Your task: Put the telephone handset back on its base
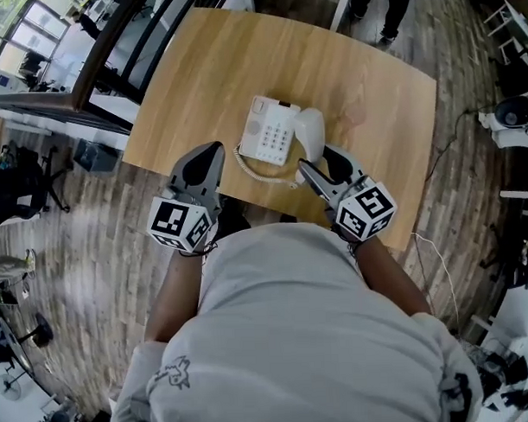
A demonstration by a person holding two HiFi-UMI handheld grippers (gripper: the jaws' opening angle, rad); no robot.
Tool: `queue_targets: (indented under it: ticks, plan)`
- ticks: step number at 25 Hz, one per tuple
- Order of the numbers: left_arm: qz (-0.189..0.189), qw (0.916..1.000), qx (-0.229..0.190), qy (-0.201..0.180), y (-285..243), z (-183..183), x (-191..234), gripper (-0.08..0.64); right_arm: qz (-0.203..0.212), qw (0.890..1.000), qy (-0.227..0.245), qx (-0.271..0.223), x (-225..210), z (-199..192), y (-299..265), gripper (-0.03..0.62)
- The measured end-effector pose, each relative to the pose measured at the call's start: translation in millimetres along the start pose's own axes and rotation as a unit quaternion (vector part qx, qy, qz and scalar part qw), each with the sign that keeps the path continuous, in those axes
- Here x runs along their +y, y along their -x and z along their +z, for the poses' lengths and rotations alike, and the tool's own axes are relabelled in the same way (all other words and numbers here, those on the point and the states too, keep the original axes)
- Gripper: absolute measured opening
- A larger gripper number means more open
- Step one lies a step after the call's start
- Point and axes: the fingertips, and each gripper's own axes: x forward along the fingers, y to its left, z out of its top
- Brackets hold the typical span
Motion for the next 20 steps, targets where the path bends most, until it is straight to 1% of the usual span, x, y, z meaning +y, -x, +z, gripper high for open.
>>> queue_targets:
  ticks: [5, 8, 12, 17, 20]
  plan:
    - [-0.046, 0.9989, 0.006, -0.005, -20, 3, 28, 0.006, -0.037, 0.999, -0.012, 0.005, -3, -1, -23, 0.221]
    - [-0.069, 0.9976, 0.008, -0.004, -28, 6, 54, 0.006, -0.063, 0.998, -0.026, 0.007, -6, -1, -46, 0.221]
    - [-0.092, 0.9957, 0.009, -0.008, -35, 7, 92, 0.006, -0.09, 0.995, -0.039, 0.022, -4, -8, -76, 0.221]
    - [-0.132, 0.9911, 0.01, -0.012, -44, 10, 131, 0.006, -0.126, 0.99, -0.051, 0.023, 2, -10, -114, 0.221]
    - [-0.163, 0.9864, 0.016, -0.011, -51, 8, 148, 0.006, -0.156, 0.986, -0.063, 0.019, 5, -12, -130, 0.221]
